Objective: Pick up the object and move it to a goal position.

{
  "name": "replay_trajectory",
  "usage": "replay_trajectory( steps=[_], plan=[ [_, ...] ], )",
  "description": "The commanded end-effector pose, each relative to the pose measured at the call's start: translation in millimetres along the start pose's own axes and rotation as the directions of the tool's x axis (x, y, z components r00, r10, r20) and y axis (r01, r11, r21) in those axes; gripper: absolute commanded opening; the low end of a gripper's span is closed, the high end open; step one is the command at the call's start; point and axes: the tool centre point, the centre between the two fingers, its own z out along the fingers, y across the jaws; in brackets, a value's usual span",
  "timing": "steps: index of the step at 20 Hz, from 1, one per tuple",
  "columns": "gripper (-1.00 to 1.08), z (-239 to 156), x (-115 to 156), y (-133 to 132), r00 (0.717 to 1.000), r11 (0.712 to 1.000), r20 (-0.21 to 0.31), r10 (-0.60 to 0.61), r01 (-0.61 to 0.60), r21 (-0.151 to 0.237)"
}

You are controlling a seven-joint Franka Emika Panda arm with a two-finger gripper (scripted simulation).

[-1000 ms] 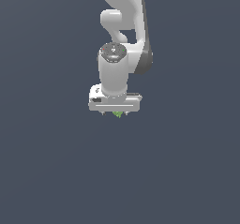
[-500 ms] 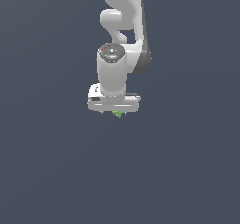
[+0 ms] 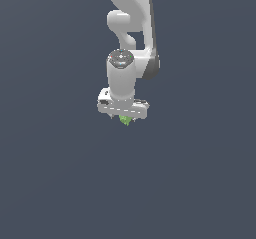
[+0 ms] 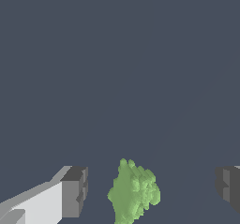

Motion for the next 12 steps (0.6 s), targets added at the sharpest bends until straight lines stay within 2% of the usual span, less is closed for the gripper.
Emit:
replay_trajectory(
  steps=[1,12],
  plan=[
    [1.00,9,-13,0,0.998,0.998,0.000,0.059,-0.059,0.004],
    [1.00,40,-66,5,0.956,0.956,0.002,0.292,-0.292,0.014]
  ],
)
